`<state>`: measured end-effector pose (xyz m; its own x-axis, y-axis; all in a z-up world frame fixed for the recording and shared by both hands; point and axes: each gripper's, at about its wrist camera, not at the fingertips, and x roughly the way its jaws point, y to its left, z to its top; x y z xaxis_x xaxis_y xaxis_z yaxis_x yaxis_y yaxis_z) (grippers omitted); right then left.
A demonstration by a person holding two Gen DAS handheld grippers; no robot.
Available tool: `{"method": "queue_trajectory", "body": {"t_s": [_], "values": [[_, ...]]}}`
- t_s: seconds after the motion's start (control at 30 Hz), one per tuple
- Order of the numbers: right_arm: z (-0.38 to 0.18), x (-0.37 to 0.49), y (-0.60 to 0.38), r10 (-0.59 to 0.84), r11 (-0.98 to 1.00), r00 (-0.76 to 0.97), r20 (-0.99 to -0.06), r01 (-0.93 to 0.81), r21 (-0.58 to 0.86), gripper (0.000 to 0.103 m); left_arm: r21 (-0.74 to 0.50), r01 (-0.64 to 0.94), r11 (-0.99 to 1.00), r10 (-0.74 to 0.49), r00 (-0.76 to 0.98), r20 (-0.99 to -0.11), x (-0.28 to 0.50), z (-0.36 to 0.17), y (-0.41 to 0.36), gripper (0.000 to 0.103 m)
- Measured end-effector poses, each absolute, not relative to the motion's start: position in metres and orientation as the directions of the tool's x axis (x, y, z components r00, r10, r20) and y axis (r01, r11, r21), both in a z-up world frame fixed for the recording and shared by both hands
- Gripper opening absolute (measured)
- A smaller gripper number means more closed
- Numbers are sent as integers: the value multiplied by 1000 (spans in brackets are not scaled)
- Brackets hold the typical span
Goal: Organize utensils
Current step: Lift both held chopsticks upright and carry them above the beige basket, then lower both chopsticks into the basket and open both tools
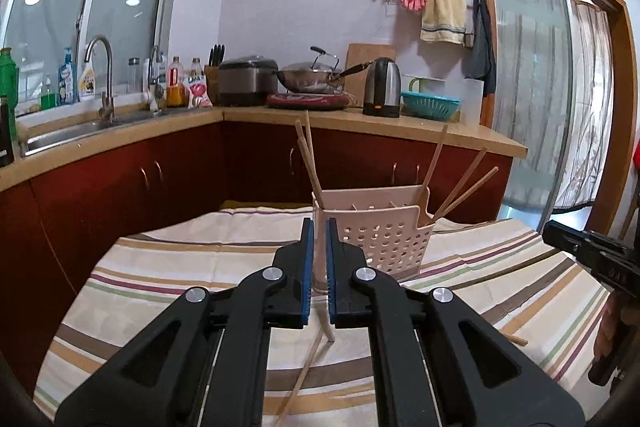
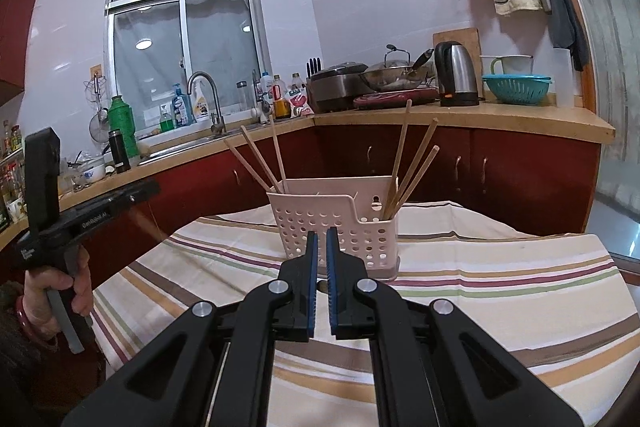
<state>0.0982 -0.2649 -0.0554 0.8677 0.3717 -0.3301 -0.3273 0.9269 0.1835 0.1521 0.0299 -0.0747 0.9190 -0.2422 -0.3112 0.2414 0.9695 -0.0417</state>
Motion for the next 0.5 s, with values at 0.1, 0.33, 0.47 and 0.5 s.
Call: {"method": "queue_trajectory", "body": {"t_s": [0.1, 0.33, 0.47, 0.5], "values": [[-54, 101, -265, 369, 928, 870, -326, -324, 186, 5, -41, 236, 971, -237, 919, -316, 160, -81, 28, 6], [-50, 107, -265, 364, 930, 877, -315, -321, 181, 1, -38, 242, 970, -241, 917, -318, 164, -86, 29, 1], [-49, 110, -265, 365, 929, 875, -319, -321, 182, 1, -30, 244, 969, -240, 912, -334, 166, -89, 30, 1], [-50, 111, -265, 366, 929, 873, -322, -321, 184, 1, -28, 243, 970, -238, 907, -348, 166, -93, 31, 1]]}}
